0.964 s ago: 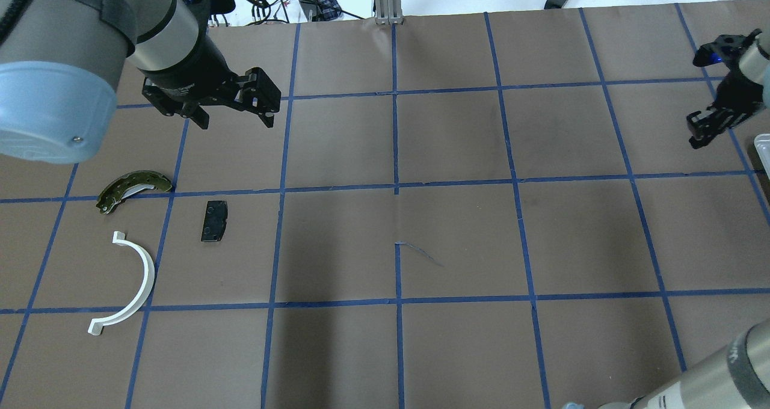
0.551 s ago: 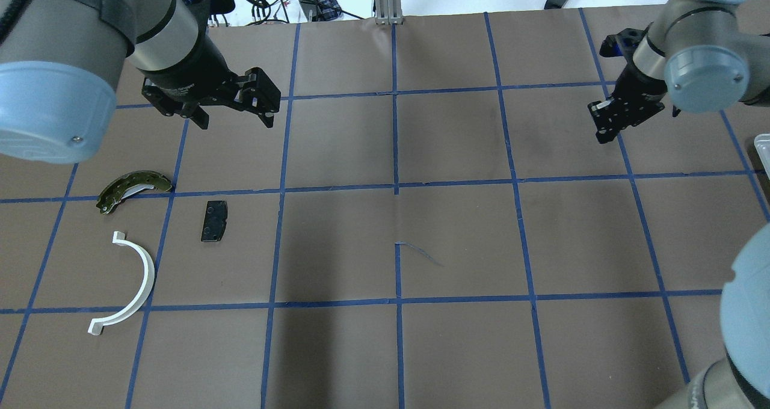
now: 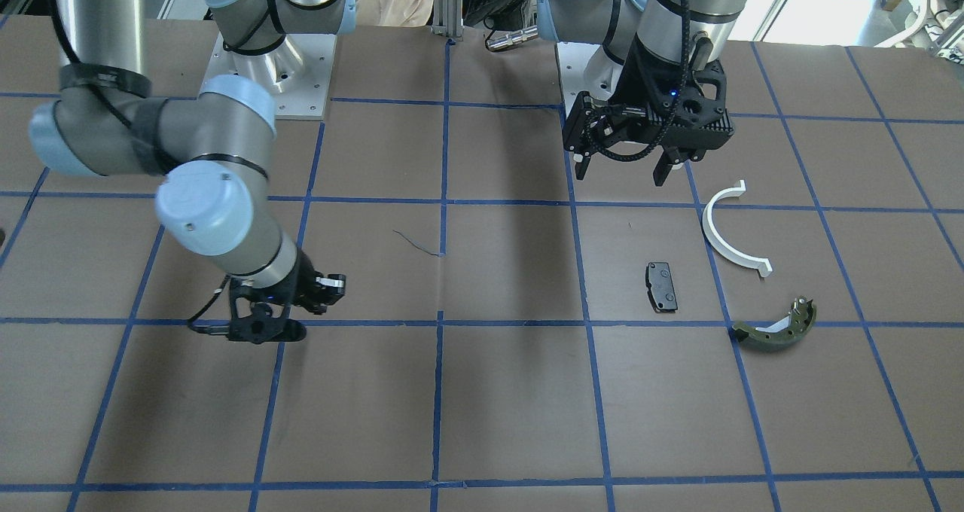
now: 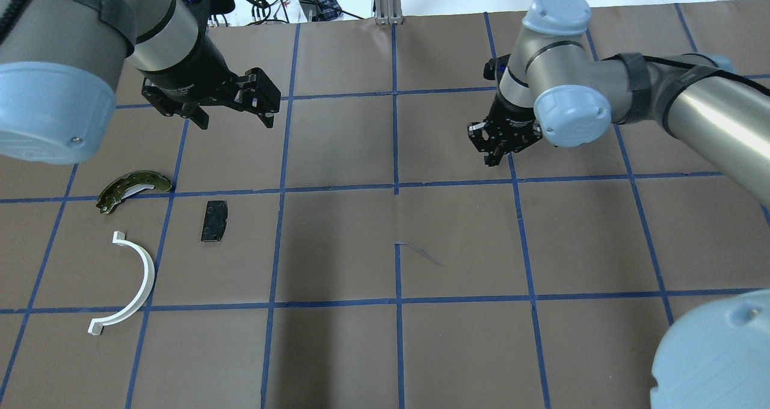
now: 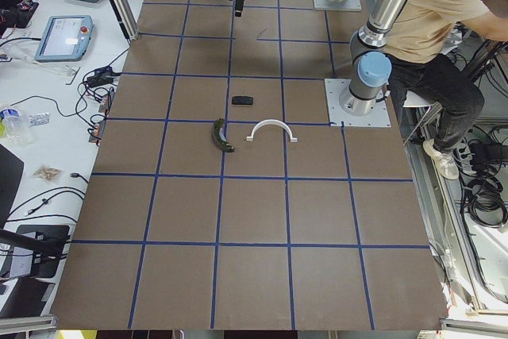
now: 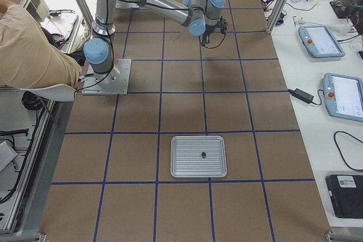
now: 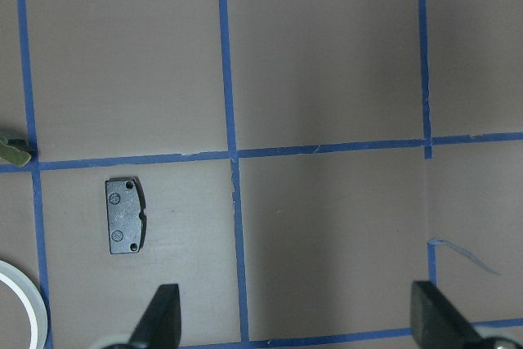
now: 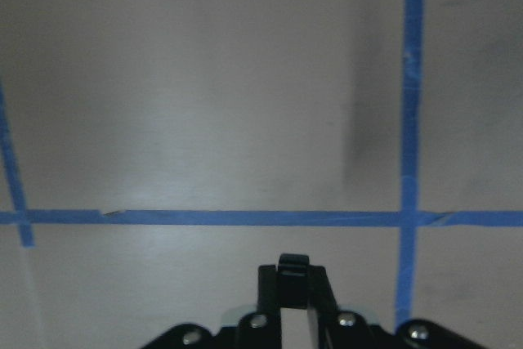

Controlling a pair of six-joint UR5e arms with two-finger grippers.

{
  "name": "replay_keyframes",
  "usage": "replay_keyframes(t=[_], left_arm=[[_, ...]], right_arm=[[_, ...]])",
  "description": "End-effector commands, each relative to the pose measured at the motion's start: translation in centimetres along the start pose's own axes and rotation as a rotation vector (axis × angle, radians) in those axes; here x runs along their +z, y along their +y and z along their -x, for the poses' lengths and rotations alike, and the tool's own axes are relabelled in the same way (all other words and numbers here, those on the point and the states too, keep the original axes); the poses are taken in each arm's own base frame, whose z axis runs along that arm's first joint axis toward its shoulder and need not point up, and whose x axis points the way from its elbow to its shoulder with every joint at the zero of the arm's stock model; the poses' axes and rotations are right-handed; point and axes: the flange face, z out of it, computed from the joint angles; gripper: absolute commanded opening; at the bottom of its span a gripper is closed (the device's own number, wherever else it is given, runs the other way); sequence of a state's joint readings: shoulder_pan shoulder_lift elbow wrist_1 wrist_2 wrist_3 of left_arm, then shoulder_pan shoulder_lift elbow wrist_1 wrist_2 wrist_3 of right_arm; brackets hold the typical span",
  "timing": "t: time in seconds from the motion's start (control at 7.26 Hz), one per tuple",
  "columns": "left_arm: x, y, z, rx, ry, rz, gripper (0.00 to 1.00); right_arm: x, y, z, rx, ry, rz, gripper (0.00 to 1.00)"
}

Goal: Place bearing gear from tray to pile

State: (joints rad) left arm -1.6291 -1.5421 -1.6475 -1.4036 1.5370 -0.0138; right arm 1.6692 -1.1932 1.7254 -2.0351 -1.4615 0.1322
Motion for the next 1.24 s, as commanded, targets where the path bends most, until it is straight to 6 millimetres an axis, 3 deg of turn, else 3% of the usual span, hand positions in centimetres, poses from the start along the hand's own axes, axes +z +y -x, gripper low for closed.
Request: replay_keyframes(t=[0.0, 0.28, 0.55, 0.69, 0.83, 0.96, 1.1], left_arm=[[0.1, 0.0, 0.0, 0.000, -0.002, 0.001, 1.00], [0.0, 0.0, 0.0, 0.000, -0.002, -0.001, 1.00], [0.0, 0.0, 0.0, 0.000, -0.002, 0.001, 1.00], [0.0, 0.0, 0.0, 0.000, -0.002, 0.001, 1.00], [0.0, 0.0, 0.0, 0.000, -0.002, 0.001, 1.00], [0.0, 0.0, 0.0, 0.000, -0.002, 0.001, 1.00], [0.0, 0.0, 0.0, 0.000, -0.002, 0.001, 1.00]], right_arm=[[1.9, 3.2, 8.8, 0.047, -0.015, -0.028, 0.00], [3.8, 5.1, 13.7, 0.059, -0.058, -0.044, 0.00], [7.2, 7.1, 17.5, 0.020, -0.050, -0.022, 0.00], [8.1, 7.3, 18.3, 0.028, -0.053, -0.028, 0.00], [7.7, 7.1, 18.4, 0.033, -0.055, -0.035, 0.15], [7.7, 7.1, 18.4, 0.027, -0.054, -0.036, 0.59], [6.9, 6.8, 18.4, 0.016, -0.058, -0.053, 0.96]])
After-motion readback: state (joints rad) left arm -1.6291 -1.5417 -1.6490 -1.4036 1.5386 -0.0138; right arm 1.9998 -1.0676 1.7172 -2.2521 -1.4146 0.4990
